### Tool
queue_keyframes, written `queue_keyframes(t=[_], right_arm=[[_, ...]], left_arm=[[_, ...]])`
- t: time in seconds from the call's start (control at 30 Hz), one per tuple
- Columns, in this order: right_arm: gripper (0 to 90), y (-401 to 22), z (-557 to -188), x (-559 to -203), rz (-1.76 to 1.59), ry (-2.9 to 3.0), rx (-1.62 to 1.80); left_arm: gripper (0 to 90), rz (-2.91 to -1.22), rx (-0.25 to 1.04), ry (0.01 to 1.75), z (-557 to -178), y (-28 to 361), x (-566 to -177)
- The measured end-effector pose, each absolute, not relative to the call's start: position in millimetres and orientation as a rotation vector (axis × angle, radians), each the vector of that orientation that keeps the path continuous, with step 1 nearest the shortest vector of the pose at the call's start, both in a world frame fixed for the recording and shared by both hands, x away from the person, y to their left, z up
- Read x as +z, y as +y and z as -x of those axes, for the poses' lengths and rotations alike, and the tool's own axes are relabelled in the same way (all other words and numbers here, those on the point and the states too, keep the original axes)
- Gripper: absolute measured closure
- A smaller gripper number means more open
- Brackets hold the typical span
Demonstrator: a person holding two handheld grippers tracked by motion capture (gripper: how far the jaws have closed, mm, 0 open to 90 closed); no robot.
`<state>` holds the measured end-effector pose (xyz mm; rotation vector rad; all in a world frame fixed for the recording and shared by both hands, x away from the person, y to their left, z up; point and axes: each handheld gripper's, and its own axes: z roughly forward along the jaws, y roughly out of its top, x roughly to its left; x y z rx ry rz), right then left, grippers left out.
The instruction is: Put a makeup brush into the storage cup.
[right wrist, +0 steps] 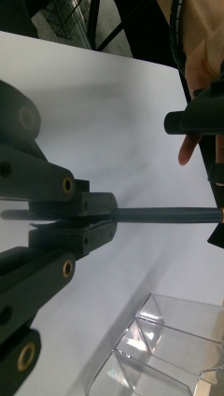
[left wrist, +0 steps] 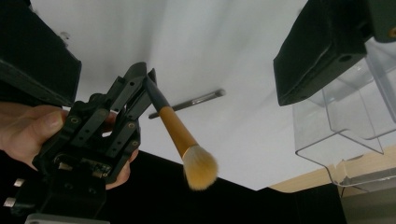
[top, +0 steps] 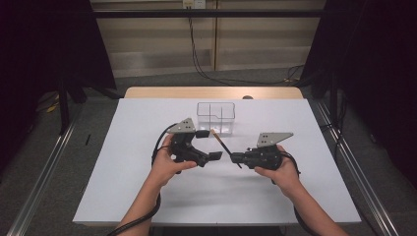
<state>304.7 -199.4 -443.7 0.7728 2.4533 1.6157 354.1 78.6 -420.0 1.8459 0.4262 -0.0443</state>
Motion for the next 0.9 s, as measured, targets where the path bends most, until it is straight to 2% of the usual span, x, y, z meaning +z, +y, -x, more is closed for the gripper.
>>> queue_keyframes(t=[0.17, 0.27, 0.5, 0.57, 0.63, 0.67, 0.7, 0.73, 0.83, 0.87, 0.9], right_arm=[[85.9, -198.9, -304.4, -442.3, -0.784, 2.431, 1.621], [85.8, -198.8, -303.9, -441.4, -0.803, 2.408, 1.638], [85.8, -197.6, -302.4, -440.7, -0.808, 2.387, 1.642], [85.7, -197.1, -302.2, -440.6, -0.816, 2.38, 1.65], [85.8, -196.9, -302.3, -440.6, -0.819, 2.378, 1.654], [85.7, -196.2, -302.2, -440.4, -0.825, 2.376, 1.654], [85.7, -196.2, -302.2, -440.4, -0.825, 2.376, 1.654], [85.7, -195.3, -302.1, -440.5, -0.819, 2.377, 1.65], [85.7, -194.0, -301.9, -440.9, -0.816, 2.385, 1.647], [85.6, -191.8, -301.4, -441.4, -0.806, 2.392, 1.63], [85.6, -191.8, -301.4, -441.4, -0.806, 2.392, 1.63]], left_arm=[[3.1, -1.817, -0.051, 0.438, -354.6, 76.3, -419.9], [9.5, -1.804, -0.053, 0.439, -354.6, 75.1, -420.0], [32.4, -1.742, -0.067, 0.446, -355.4, 75.8, -420.0], [41.9, -1.733, -0.092, 0.446, -355.4, 75.2, -421.1], [44.7, -1.73, -0.09, 0.448, -355.4, 74.8, -421.7], [51.7, -1.724, -0.091, 0.45, -355.7, 74.6, -422.6], [51.7, -1.715, -0.101, 0.447, -355.9, 74.7, -423.5], [57.9, -1.713, -0.096, 0.452, -356.0, 74.8, -424.2], [61.0, -1.695, -0.119, 0.461, -356.4, 73.9, -426.7], [66.0, -1.688, -0.117, 0.453, -356.4, 73.6, -427.0], [66.0, -1.674, -0.132, 0.45, -356.4, 73.2, -427.4]])
